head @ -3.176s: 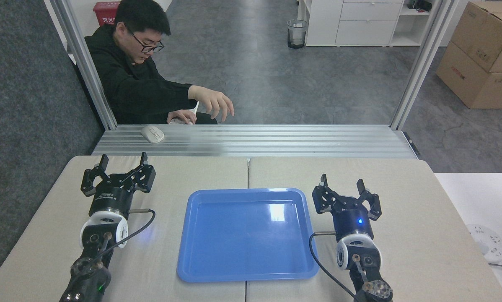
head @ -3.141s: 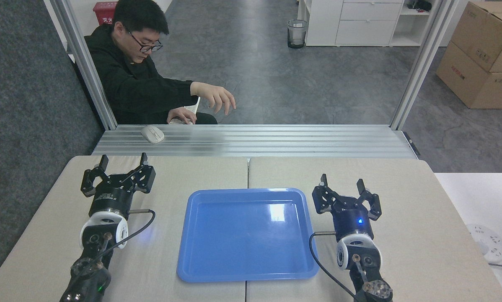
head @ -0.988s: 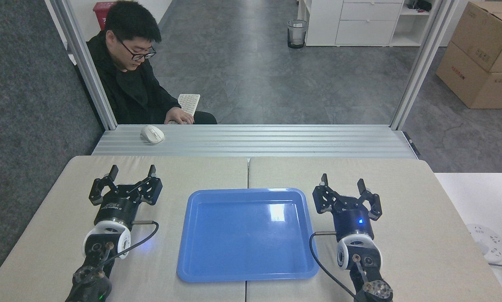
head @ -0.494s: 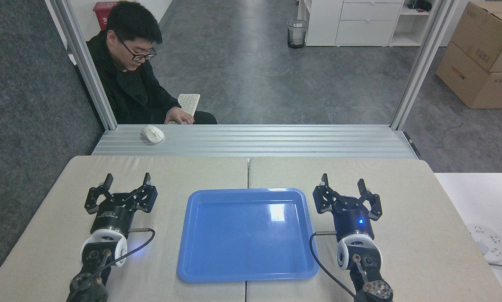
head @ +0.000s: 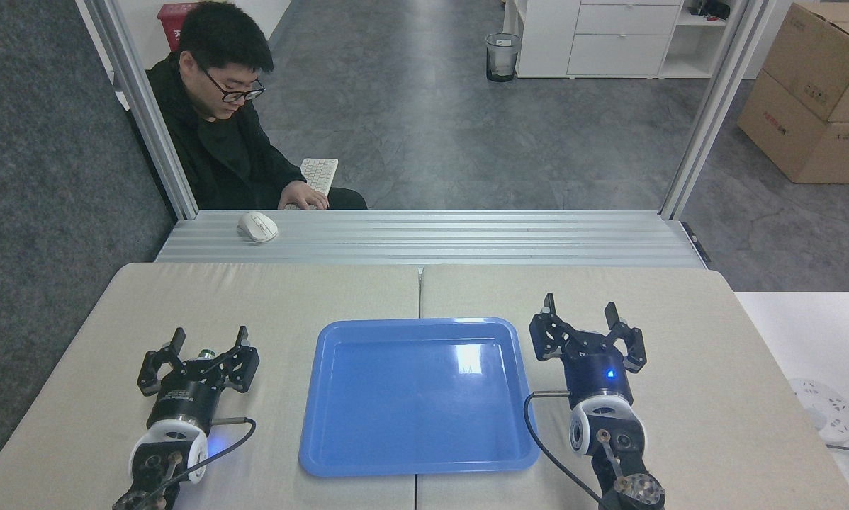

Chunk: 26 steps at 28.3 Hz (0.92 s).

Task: Pick up switch part and place in tray
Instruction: 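Lower the open left gripper onto the white-and-orange switch part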

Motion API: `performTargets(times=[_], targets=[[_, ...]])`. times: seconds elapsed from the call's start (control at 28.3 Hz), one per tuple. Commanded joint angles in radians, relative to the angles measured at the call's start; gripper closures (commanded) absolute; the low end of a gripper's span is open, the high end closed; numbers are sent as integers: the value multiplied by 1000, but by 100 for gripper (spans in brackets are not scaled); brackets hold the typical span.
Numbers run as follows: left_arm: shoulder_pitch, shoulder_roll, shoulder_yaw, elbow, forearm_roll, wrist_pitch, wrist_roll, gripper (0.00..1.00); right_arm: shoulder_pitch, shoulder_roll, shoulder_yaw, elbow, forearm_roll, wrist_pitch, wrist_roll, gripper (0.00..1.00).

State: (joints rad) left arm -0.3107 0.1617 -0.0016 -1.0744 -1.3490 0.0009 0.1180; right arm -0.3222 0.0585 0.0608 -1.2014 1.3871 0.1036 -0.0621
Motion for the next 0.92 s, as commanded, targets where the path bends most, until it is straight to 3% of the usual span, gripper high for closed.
performTargets(times=[0.0, 0.88], targets=[[4, 24, 28, 119, -12, 2, 5, 0, 0, 0, -1, 0, 0, 1, 1, 0], [13, 29, 15, 191, -16, -4, 38, 1, 0, 0, 1, 0, 0, 1, 1, 0]])
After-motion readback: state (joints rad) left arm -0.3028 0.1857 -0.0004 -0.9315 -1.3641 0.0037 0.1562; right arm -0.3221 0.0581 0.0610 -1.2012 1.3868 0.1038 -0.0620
